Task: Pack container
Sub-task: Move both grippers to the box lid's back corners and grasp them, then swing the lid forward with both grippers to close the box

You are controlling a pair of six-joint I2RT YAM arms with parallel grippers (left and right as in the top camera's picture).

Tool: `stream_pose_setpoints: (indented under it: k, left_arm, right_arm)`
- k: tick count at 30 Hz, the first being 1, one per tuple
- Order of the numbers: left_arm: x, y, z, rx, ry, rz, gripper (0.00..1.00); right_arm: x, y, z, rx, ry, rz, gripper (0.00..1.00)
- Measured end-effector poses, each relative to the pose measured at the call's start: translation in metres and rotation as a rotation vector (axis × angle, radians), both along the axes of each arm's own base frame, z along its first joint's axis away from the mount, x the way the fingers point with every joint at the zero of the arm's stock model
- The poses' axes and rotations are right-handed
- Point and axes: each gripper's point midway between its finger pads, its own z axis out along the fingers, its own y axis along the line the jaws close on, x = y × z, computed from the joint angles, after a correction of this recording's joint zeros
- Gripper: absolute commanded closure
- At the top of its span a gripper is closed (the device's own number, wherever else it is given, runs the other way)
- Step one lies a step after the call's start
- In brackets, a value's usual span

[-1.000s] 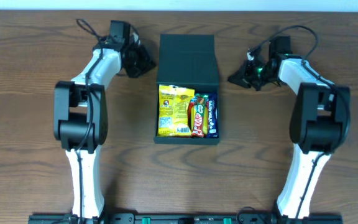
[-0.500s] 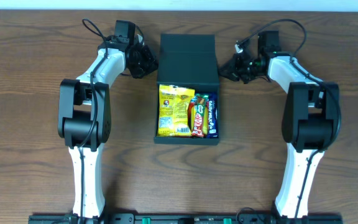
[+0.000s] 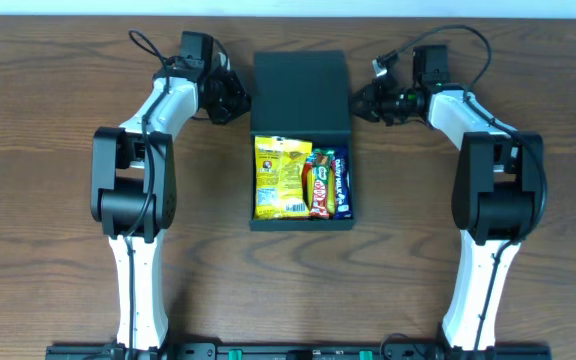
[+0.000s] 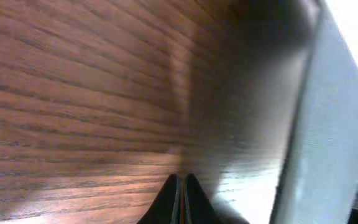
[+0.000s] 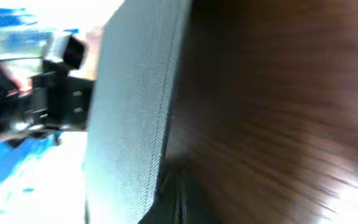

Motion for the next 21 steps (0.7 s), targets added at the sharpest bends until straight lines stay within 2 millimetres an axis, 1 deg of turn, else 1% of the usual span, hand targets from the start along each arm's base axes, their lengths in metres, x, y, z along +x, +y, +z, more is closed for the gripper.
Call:
stream_pose_setpoints:
  k: [4,8,11,15,18,19,21]
  left_arm:
    - [0.001,-0.003,0.007,-0.034,-0.015,-0.028,0.95]
    - [0.009,-0.005,0.022,-0.061,-0.053,-0.049,0.94]
    - [0.019,-0.006,0.041,-0.086,-0.104,-0.068,0.95]
    - [0.033,-0.007,0.073,-0.108,-0.191,-0.109,0.94]
    - [0.030,-0.009,0.088,-0.103,-0.228,-0.147,0.94]
    - [0.029,-0.009,0.093,-0.100,-0.241,-0.160,0.94]
    - [0.026,-0.009,0.109,-0.089,-0.281,-0.189,0.94]
  right_arm:
    - [-0.002,-0.001,0.015,0.091,-0.023,0.038,0.98]
    - [-0.005,-0.005,0.027,0.161,-0.031,0.065,0.98]
    - [-0.003,-0.009,0.037,0.199,-0.048,0.078,0.99]
    - [0.003,-0.013,0.054,0.227,-0.092,0.093,0.98]
    - [0.002,-0.012,0.069,0.229,-0.128,0.104,0.98]
    - [0.002,-0.012,0.076,0.227,-0.145,0.107,0.98]
    - [0.001,-0.013,0.096,0.222,-0.196,0.115,0.98]
